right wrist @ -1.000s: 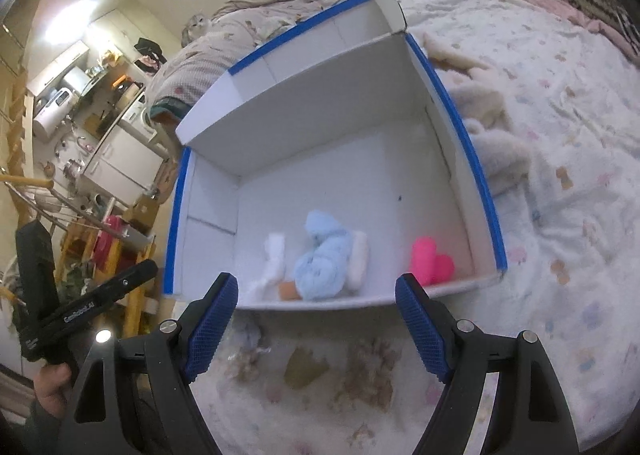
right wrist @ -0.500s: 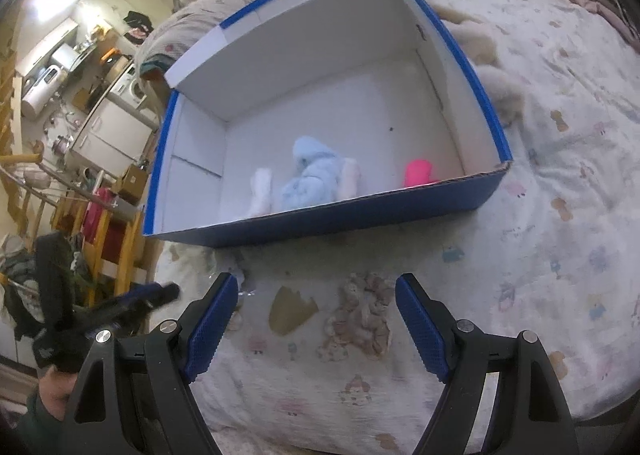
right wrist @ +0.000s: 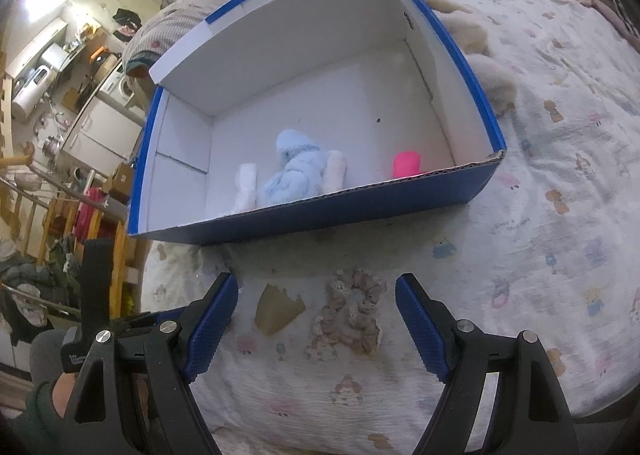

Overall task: Organize soft objects
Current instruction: 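Grasp the crumpled white tissue with the left tool beside the box, then grasp the lace scrunchie with the right tool and lift it toward the box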

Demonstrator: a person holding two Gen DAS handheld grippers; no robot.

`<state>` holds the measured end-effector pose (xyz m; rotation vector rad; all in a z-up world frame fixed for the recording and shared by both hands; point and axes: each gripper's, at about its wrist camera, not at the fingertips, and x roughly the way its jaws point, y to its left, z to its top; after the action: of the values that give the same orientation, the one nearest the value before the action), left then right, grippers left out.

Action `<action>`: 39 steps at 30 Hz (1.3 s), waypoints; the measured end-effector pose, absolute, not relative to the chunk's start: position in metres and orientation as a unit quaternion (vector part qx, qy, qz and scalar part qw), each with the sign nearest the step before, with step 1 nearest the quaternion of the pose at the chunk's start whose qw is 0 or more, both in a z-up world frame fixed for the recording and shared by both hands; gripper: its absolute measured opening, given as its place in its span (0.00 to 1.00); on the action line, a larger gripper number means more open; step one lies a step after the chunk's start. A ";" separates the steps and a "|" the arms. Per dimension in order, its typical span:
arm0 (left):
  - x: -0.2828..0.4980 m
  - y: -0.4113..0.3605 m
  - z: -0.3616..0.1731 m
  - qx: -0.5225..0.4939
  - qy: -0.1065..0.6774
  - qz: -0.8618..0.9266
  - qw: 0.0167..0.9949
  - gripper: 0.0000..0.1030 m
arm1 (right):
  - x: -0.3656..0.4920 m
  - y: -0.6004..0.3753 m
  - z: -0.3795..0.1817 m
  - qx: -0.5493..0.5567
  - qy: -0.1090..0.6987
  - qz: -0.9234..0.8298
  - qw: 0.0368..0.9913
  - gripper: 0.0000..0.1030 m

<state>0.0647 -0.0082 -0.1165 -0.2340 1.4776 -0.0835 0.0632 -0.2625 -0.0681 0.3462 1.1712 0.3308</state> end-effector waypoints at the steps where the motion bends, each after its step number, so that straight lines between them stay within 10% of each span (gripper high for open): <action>1: 0.065 -0.010 -0.118 -0.104 0.673 -0.037 0.731 0.45 | 0.063 -0.262 -0.069 0.161 0.548 0.155 0.806 0.83; 6: 0.065 -0.015 -0.125 -0.094 0.686 -0.039 0.721 0.16 | 0.064 -0.264 -0.070 0.164 0.550 0.153 0.805 0.83; 39: 0.046 0.029 -0.053 -0.097 0.584 -0.014 0.806 0.13 | 0.087 -0.202 -0.150 0.055 0.663 0.124 0.737 0.79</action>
<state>0.0456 0.0293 -0.0533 -0.2074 1.2493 -0.0296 0.0873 -0.2023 -0.1502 0.1207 1.4556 0.2724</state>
